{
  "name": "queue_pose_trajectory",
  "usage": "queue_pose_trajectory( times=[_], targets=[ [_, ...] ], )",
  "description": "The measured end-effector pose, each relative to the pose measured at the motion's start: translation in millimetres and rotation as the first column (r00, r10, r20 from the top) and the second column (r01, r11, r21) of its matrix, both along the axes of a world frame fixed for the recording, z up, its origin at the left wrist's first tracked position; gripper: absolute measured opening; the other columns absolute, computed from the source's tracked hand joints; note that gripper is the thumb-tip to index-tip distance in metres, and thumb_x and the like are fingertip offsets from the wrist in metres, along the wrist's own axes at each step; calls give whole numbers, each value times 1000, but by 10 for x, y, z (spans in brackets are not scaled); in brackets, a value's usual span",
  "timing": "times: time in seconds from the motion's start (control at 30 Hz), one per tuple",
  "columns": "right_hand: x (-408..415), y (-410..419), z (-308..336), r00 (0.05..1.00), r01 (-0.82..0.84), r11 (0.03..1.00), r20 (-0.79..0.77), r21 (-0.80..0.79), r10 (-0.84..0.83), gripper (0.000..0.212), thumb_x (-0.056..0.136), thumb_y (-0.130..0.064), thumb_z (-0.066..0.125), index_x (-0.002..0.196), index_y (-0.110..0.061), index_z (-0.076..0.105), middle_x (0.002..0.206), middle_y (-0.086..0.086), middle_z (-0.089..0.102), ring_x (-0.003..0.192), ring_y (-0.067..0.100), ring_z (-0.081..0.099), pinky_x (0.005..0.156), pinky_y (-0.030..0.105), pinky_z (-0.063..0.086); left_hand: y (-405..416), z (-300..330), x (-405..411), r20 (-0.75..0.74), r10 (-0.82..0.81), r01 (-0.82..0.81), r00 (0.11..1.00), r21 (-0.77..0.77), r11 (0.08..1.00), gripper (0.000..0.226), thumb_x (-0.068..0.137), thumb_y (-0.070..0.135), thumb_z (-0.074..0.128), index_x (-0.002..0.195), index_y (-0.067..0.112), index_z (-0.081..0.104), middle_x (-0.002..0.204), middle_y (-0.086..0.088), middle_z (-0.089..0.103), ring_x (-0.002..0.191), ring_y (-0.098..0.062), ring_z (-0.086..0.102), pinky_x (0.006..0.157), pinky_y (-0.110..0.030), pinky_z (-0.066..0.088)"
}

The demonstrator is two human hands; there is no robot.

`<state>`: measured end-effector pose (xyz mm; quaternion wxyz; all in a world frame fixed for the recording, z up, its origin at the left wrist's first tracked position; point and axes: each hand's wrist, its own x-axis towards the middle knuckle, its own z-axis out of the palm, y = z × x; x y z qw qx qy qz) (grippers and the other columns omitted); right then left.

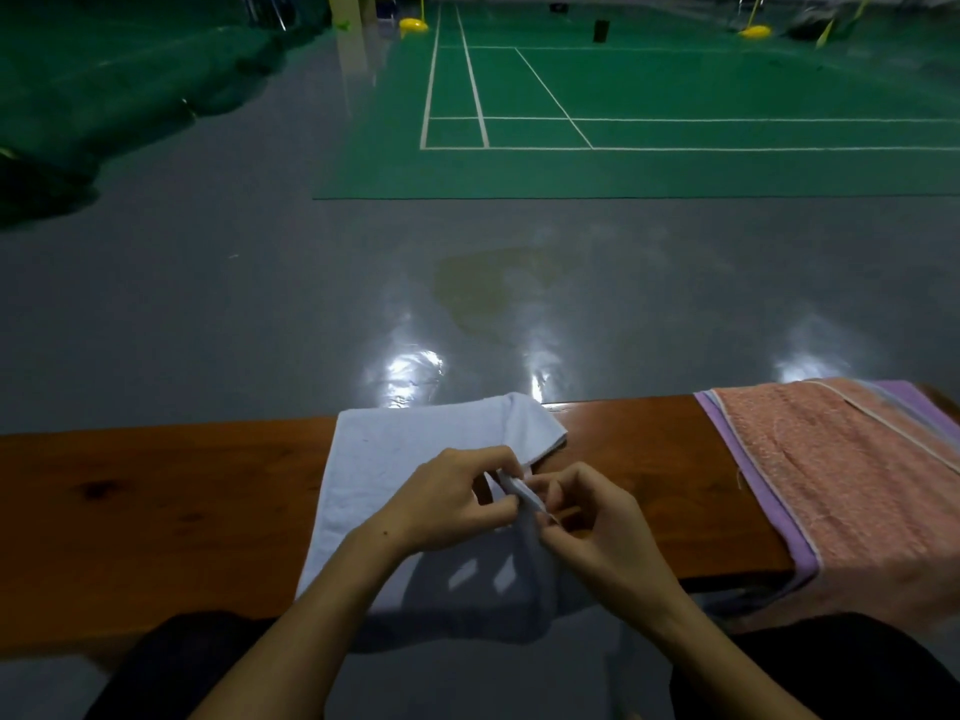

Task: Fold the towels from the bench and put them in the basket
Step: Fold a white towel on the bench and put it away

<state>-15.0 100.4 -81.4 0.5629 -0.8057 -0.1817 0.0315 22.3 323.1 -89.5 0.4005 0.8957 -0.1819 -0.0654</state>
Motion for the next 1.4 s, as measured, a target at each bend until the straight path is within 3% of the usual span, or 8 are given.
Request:
queue_pose_trajectory(
  times=[0.2, 0.3, 0.4, 0.73, 0.87, 1.03, 1.17, 1.4],
  targets=[
    [99, -187, 46, 964, -167, 970, -238, -175, 122, 36, 91, -33, 81, 121, -33, 61, 116, -15, 71, 109, 6, 69, 88, 32, 63, 139, 38, -3, 18, 48, -46, 999, -102, 994, 9, 94, 38, 74, 97, 36, 66, 92, 20, 68, 93, -8, 69, 78, -22, 62],
    [114, -285, 77, 932, -238, 950, -322, -204, 164, 28, 91, -32, 80, 117, -29, 69, 113, -11, 74, 106, 8, 72, 85, 34, 64, 176, 102, -24, 8, 97, -93, 995, -187, 978, 10, 94, 31, 77, 100, 28, 69, 91, 15, 70, 94, -15, 71, 78, -23, 62],
    [141, -323, 108, 952, -201, 948, -276, -246, 131, 13, 91, -28, 81, 103, -23, 77, 101, -10, 77, 96, 8, 75, 84, 33, 64, 230, 178, -34, -24, 121, -123, 992, -264, 957, 11, 93, 29, 76, 101, 24, 69, 89, 14, 72, 90, -21, 73, 76, -25, 62],
    [271, -245, 17, 978, -109, 953, -201, -282, 53, 7, 91, -22, 79, 97, -25, 78, 93, -12, 77, 91, 6, 74, 83, 29, 64, 334, 349, -149, -184, 119, -195, 976, -482, 854, 28, 88, 27, 79, 108, 11, 68, 98, -8, 74, 99, -36, 73, 87, -42, 64],
    [323, -159, -26, 984, -64, 962, -179, -267, 16, 6, 91, -25, 78, 96, -27, 77, 91, -12, 76, 90, 6, 73, 82, 32, 64, 366, 380, -171, -207, 108, -207, 972, -550, 809, 19, 88, 23, 77, 101, 14, 68, 97, -15, 73, 97, -39, 72, 90, -46, 62],
    [356, 30, -74, 995, 71, 988, -54, -140, -79, 5, 97, -26, 72, 99, -30, 71, 99, -13, 72, 96, 6, 70, 85, 34, 63, 406, 424, -158, -213, 62, -193, 975, -676, 711, 6, 87, 11, 68, 88, 14, 63, 81, -14, 61, 82, -29, 62, 86, -46, 59],
    [362, 196, -71, 992, 97, 995, -81, 35, -94, 6, 94, -23, 77, 100, -22, 77, 136, -15, 56, 120, -12, 56, 92, 15, 54, 451, 439, -128, -248, -2, -204, 969, -801, 562, 17, 83, 10, 68, 85, 6, 52, 77, -15, 43, 74, -27, 46, 74, -36, 54],
    [389, 421, -44, 982, 127, 924, -175, 360, -67, 10, 91, -13, 81, 97, -5, 81, 148, -10, 59, 128, 1, 62, 96, 27, 58, 505, 425, -103, -274, 3, -235, 962, -819, 523, 21, 75, 8, 67, 84, 3, 48, 78, -17, 33, 73, -28, 38, 68, -33, 50]
  ],
)
